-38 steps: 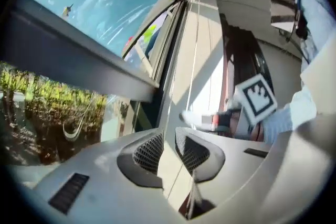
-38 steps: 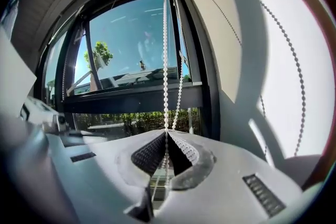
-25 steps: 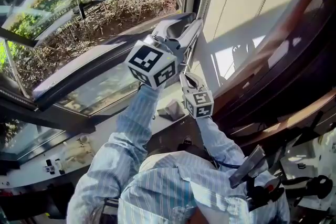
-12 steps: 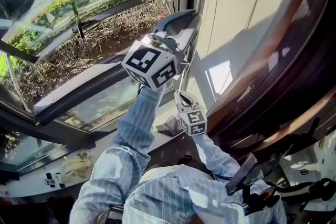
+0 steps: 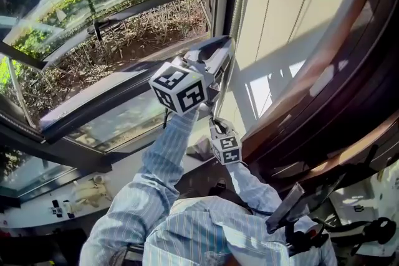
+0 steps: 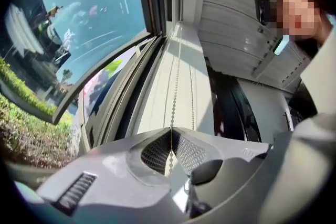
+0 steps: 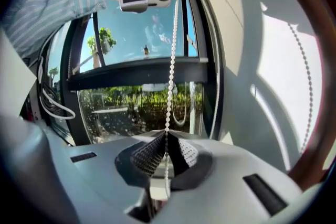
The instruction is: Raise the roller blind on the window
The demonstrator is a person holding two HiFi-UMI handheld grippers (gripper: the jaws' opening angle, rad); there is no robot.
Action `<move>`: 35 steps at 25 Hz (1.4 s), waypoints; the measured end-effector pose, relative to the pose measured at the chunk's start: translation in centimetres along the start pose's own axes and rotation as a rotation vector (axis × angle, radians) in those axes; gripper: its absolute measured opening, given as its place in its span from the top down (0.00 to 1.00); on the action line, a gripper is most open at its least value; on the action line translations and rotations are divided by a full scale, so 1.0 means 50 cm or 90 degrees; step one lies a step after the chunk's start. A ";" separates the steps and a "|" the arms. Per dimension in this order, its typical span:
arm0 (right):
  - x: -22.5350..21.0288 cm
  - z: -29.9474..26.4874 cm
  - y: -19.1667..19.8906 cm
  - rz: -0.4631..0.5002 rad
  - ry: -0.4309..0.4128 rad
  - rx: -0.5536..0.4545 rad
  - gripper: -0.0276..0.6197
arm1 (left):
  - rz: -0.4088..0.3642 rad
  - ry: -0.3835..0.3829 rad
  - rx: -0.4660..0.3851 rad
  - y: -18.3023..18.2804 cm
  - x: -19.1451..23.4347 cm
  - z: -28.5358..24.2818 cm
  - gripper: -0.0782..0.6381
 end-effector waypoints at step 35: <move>-0.053 0.227 -0.787 0.036 -0.202 -0.397 0.81 | 0.162 -0.109 0.216 0.436 0.047 0.213 0.88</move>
Point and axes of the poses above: the fingertips, and each gripper's own axes: z backward along the fingers, x to its left, y out of its underside, the point moved 6 cm from there along z, backward along the fingers, and after that the axes turned 2 degrees about -z, right-handed, at the moved point
